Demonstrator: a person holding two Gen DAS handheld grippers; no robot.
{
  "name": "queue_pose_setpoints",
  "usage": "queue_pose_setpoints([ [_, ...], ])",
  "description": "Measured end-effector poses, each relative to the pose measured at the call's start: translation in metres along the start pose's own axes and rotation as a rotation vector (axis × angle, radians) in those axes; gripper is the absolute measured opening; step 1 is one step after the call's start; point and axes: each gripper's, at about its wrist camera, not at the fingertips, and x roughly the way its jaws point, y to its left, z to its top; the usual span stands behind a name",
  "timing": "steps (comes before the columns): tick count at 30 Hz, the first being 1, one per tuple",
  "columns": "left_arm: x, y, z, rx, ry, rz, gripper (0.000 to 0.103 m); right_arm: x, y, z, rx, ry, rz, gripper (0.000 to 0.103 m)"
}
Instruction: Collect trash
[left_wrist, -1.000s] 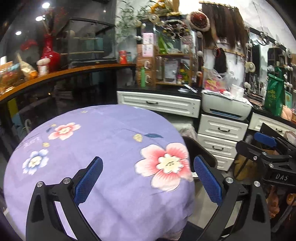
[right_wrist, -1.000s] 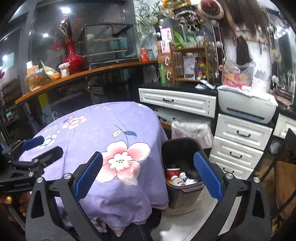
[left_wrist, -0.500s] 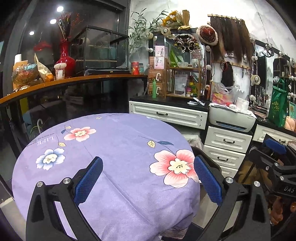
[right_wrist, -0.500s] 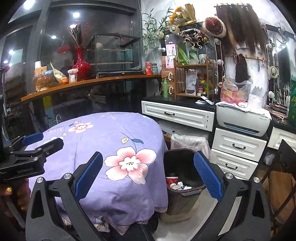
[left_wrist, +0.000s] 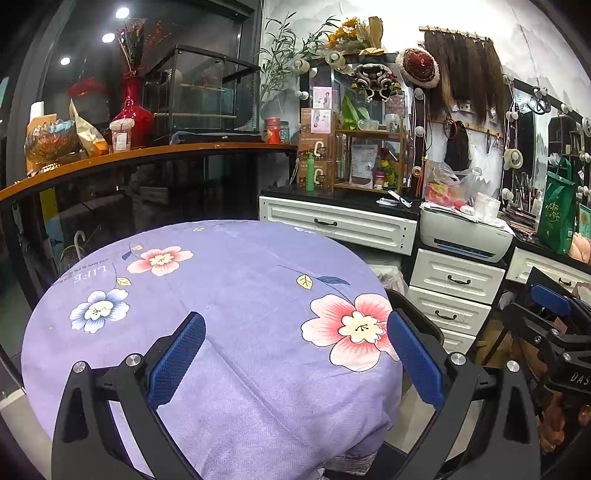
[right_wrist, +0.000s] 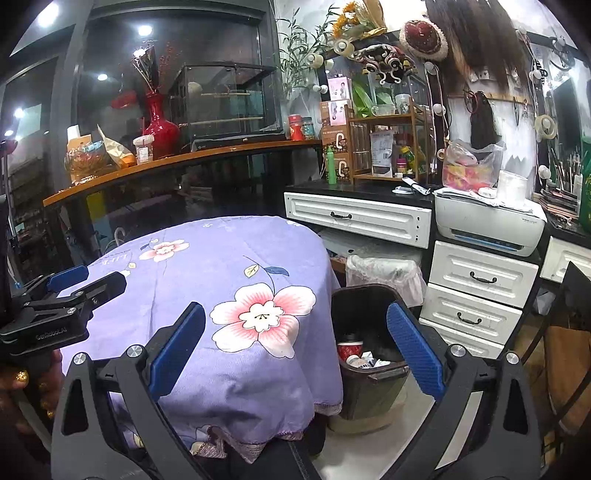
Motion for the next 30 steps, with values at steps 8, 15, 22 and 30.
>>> queue_pose_setpoints([
  [8, 0.0003, 0.002, 0.0007, 0.0, -0.004, 0.006, 0.097, 0.0009, 0.002, -0.0014, -0.005, 0.0, -0.002, 0.097],
  [15, 0.0016, 0.0031, 0.0018, -0.001, 0.0, 0.007, 0.097, 0.0031, 0.0027, -0.0024, -0.006, 0.007, 0.001, 0.097],
  [22, 0.0038, 0.0052, 0.002, 0.002, 0.005, 0.011, 0.097, 0.0034, 0.0033, -0.0029, -0.008, 0.009, -0.001, 0.097],
  [30, 0.0055, 0.0055, 0.0016, -0.003, 0.017, 0.018, 0.097, 0.0045, 0.0032, -0.0041, -0.008, 0.012, 0.001, 0.097],
])
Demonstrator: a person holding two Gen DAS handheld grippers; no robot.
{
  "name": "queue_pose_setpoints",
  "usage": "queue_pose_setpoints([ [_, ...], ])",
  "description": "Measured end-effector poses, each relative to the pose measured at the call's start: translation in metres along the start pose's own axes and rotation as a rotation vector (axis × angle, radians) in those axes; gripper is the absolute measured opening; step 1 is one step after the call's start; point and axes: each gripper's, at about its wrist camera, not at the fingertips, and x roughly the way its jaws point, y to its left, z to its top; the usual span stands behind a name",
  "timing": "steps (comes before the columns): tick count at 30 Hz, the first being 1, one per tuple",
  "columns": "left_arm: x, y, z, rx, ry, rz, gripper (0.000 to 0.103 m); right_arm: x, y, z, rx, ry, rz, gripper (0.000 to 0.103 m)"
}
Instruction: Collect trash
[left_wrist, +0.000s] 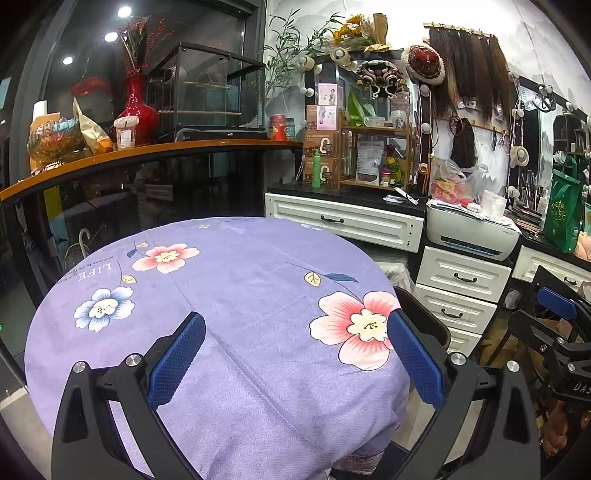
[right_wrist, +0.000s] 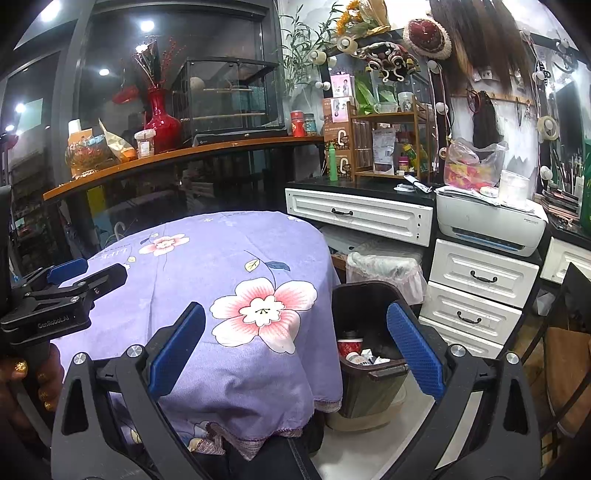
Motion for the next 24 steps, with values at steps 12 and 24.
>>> queue_pose_setpoints([
  [12, -0.0017, -0.0017, 0.0001, 0.01, -0.013, 0.018, 0.097, 0.0009, -0.0007, -0.0004, -0.002, 0.002, 0.001, 0.097],
  [24, -0.0018, -0.0046, -0.0019, 0.017, -0.011, 0.016, 0.097, 0.0011, -0.0004, -0.0005, -0.002, 0.003, 0.0, 0.097],
])
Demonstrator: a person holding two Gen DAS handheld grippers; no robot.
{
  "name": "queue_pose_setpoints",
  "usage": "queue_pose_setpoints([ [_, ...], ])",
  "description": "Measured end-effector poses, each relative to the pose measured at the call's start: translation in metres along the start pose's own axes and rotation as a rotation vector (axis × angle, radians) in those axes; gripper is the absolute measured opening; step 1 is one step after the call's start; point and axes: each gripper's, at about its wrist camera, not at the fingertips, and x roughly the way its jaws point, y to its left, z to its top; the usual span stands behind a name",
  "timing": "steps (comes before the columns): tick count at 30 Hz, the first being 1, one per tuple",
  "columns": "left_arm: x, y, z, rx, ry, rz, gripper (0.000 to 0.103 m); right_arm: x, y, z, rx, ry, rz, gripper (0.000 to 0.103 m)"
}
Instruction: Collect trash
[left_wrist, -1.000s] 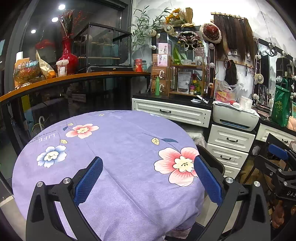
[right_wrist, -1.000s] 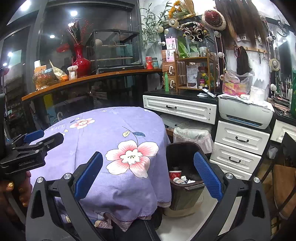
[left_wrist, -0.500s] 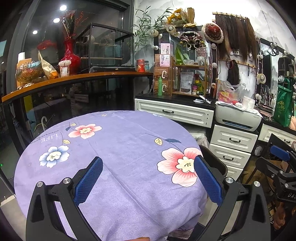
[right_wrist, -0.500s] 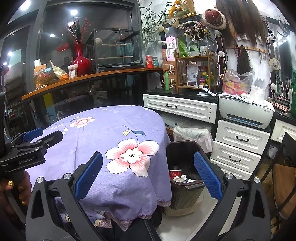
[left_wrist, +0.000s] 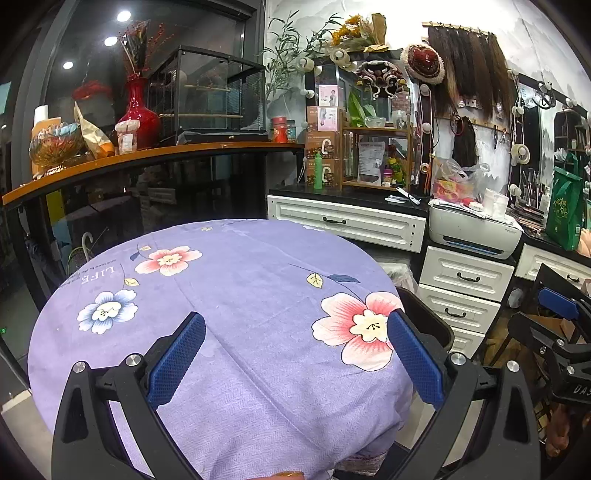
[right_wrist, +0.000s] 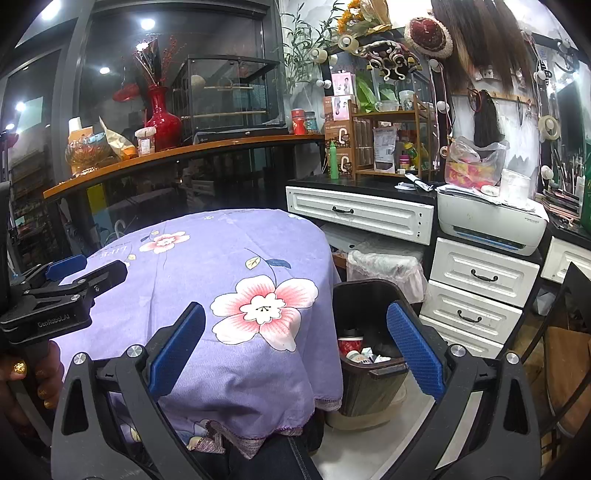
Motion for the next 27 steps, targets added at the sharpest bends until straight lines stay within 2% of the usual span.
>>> queue_pose_setpoints([
  [27, 0.0029, 0.0025, -0.0004, -0.012, 0.01, 0.013, 0.097, 0.0031, -0.0012, -0.0059, -0.001, 0.007, 0.004, 0.097],
])
